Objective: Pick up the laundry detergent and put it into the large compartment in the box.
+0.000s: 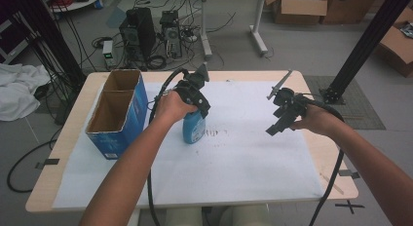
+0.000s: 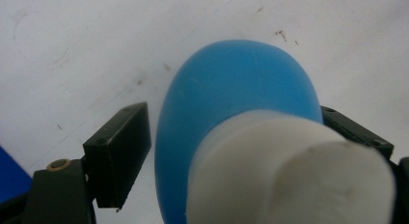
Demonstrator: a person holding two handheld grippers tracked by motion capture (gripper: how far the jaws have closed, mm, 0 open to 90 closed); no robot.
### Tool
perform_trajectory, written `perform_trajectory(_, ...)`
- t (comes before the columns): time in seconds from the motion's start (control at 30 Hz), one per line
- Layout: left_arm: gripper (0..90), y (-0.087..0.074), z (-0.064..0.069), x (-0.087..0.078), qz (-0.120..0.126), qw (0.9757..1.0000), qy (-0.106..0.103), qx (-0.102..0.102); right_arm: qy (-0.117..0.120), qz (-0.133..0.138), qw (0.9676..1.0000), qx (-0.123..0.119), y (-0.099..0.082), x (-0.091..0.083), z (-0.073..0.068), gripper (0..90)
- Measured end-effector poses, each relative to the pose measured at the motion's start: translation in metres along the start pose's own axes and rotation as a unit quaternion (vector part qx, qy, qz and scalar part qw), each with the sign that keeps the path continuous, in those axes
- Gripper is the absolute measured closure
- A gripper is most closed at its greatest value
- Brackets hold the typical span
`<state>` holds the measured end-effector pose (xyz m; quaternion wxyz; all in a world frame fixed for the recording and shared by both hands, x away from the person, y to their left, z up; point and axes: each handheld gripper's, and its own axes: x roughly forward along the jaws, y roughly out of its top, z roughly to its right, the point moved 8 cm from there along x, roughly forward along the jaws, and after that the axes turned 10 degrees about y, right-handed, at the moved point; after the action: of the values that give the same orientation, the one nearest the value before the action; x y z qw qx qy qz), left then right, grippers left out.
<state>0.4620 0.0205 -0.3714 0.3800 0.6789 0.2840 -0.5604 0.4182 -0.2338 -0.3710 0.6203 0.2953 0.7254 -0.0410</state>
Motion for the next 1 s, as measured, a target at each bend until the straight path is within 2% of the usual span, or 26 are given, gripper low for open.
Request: perform_trajectory(1.0, 27.0, 0.0009, -0.0016, -0.0035, 0.012, 0.9999, 0.003, -0.008, 0.001, 0.0, 1.0, 0.0, 0.0001, 0.0, -0.0015, 17.4)
